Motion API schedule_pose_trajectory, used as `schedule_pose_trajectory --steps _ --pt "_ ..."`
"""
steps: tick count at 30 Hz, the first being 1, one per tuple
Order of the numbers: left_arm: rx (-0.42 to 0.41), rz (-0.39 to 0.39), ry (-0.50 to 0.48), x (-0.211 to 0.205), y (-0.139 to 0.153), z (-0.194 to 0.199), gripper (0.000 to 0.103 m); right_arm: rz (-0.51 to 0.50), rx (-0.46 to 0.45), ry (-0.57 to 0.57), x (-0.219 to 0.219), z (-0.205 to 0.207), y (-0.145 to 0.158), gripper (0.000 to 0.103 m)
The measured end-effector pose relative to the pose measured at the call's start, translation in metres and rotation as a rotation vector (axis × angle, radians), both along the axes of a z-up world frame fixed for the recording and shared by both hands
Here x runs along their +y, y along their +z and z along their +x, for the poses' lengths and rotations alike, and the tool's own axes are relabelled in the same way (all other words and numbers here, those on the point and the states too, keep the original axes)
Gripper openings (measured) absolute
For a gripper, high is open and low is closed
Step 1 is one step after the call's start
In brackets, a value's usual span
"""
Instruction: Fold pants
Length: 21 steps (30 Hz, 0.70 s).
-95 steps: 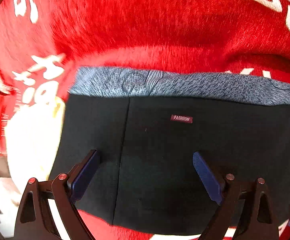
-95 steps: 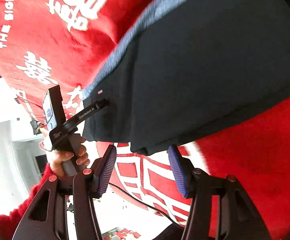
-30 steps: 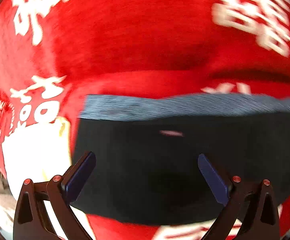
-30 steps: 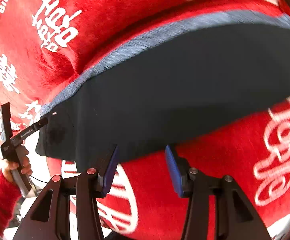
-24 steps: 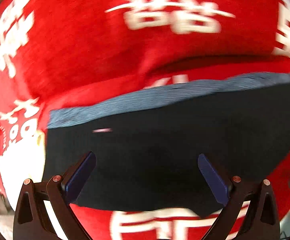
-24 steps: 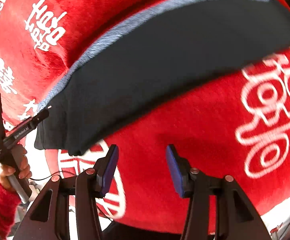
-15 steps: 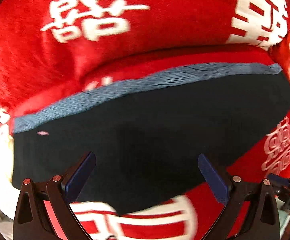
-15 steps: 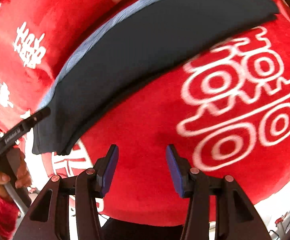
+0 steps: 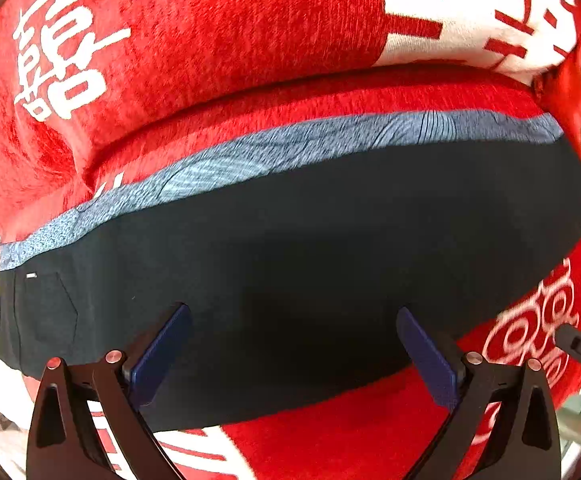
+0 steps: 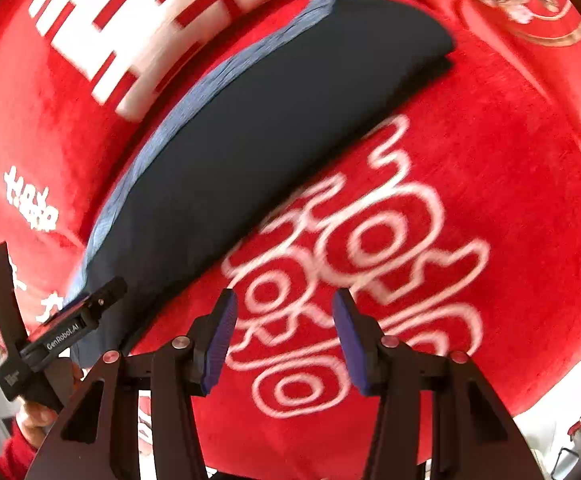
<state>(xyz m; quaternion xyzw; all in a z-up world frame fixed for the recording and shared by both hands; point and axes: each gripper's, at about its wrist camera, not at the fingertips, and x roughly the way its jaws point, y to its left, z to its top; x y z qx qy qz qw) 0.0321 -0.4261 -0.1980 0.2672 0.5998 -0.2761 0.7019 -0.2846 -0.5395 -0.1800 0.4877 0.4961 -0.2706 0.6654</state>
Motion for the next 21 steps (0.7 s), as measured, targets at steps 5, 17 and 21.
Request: schedule_pose_trajectory --steps 5,17,21 --pt "-0.006 -0.014 0.061 -0.026 0.002 -0.002 0.103 0.0 -0.074 -0.107 -0.041 -0.022 0.0 0.056" --pt "-0.018 -0.015 0.049 -0.074 -0.023 -0.034 0.103 0.023 -0.318 -0.243 -0.084 -0.05 -0.027 0.067" --pt "-0.018 -0.063 0.093 -0.069 -0.025 -0.034 0.103 0.037 -0.381 -0.247 -0.084 -0.054 -0.035 0.067"
